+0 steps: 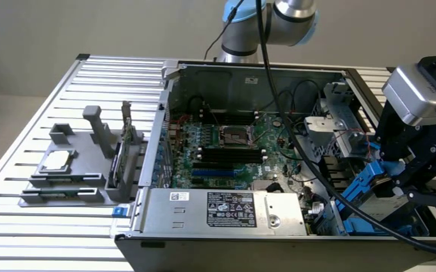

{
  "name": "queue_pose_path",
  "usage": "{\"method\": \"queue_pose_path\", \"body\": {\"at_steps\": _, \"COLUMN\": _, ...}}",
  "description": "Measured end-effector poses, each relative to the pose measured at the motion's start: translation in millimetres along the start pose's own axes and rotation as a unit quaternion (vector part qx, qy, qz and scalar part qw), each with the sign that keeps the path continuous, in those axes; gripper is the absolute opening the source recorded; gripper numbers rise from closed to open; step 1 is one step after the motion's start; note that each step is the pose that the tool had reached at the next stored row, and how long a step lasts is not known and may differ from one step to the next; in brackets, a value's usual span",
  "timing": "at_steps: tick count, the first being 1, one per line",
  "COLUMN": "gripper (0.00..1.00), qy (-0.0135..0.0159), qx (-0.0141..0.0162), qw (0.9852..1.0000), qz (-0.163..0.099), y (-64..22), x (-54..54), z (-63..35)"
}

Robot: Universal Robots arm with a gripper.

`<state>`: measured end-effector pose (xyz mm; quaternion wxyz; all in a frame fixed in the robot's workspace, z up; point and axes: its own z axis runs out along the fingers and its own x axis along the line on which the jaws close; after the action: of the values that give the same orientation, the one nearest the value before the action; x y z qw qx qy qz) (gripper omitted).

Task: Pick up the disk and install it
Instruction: 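Insert the disk into the insertion slot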

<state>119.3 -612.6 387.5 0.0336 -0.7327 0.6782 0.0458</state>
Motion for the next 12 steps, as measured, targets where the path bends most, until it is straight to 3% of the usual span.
{"method": "queue_pose_path", "body": {"at_steps": 12, "gripper": 0.32, "qy": 0.0, "qx": 0.0, "qw": 1.0, "qz": 0.0, "y": 0.0, "x": 0.0, "z": 0.0}}
